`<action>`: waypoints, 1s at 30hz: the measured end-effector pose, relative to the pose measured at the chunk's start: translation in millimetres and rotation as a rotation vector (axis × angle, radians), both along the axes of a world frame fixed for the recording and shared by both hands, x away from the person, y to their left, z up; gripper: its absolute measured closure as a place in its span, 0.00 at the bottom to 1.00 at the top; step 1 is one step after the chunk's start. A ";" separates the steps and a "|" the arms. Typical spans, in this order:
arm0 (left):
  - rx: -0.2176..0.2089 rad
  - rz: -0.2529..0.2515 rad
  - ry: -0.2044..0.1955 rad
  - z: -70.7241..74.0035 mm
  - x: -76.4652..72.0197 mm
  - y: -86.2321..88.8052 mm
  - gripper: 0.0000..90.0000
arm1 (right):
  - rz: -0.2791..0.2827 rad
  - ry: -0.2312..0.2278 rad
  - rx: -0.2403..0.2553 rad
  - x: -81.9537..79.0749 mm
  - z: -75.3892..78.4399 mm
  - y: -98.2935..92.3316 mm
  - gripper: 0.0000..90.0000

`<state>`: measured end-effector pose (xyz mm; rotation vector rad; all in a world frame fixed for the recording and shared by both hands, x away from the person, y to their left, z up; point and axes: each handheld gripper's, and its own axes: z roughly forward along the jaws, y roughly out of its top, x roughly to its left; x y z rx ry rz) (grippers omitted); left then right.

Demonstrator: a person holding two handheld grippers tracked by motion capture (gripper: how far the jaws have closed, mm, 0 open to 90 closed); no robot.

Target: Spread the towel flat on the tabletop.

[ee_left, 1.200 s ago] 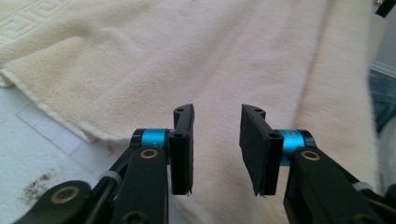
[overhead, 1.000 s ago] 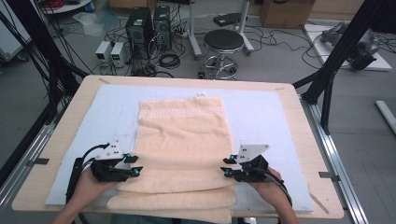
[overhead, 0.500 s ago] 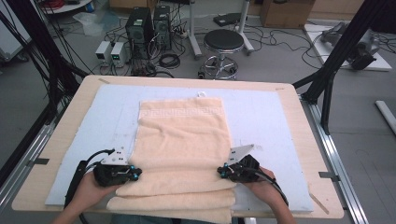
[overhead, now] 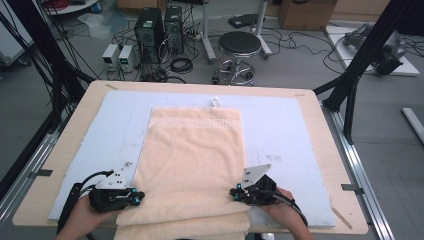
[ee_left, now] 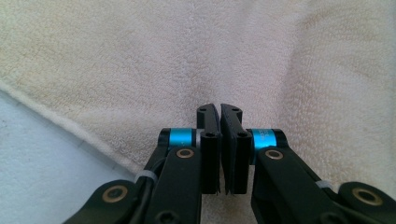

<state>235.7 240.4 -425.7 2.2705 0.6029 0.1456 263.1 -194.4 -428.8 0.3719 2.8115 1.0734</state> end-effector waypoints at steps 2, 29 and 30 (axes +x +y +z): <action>-0.008 0.008 -0.013 2.9 1.7 1.4 0.92 | -0.004 -0.010 0.004 0.3 2.7 -1.2 0.90; -0.002 0.158 -0.063 9.1 56.9 -13.5 0.98 | -0.170 -0.027 0.009 40.6 11.1 -14.1 0.96; -0.006 0.169 -0.069 11.0 61.3 -14.2 0.98 | -0.171 -0.035 0.011 43.2 12.7 -15.0 0.96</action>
